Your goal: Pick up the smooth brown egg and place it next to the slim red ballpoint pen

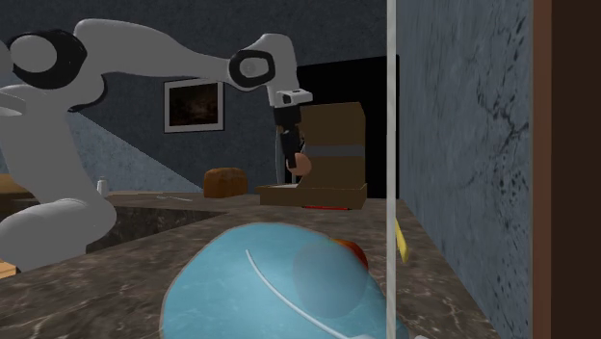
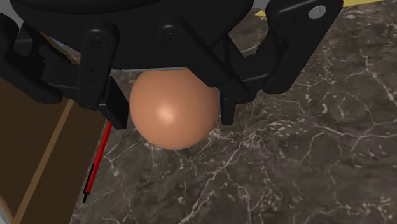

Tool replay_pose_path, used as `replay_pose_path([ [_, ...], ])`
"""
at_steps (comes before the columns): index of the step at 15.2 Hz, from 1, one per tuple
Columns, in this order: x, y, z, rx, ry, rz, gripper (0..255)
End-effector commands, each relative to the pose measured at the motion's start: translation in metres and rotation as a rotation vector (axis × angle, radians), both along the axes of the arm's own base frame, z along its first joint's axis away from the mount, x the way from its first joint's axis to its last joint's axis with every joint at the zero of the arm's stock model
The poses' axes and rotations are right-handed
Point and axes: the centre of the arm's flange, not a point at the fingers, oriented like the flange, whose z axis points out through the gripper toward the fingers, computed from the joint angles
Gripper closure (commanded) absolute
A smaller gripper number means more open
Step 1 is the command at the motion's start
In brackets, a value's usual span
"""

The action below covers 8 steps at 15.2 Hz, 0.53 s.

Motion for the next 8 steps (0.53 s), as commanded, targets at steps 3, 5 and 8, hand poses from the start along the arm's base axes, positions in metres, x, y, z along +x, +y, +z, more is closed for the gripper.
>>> replay_pose_path([
  [3, -0.017, 0.05, 0.008, 0.0, -0.001, -0.002, 255],
  [5, -0.025, 0.075, 0.011, 0.0, -0.001, -0.002, 255],
  [8, -0.037, 0.113, 0.015, 0.0, -0.001, -0.002, 255],
])
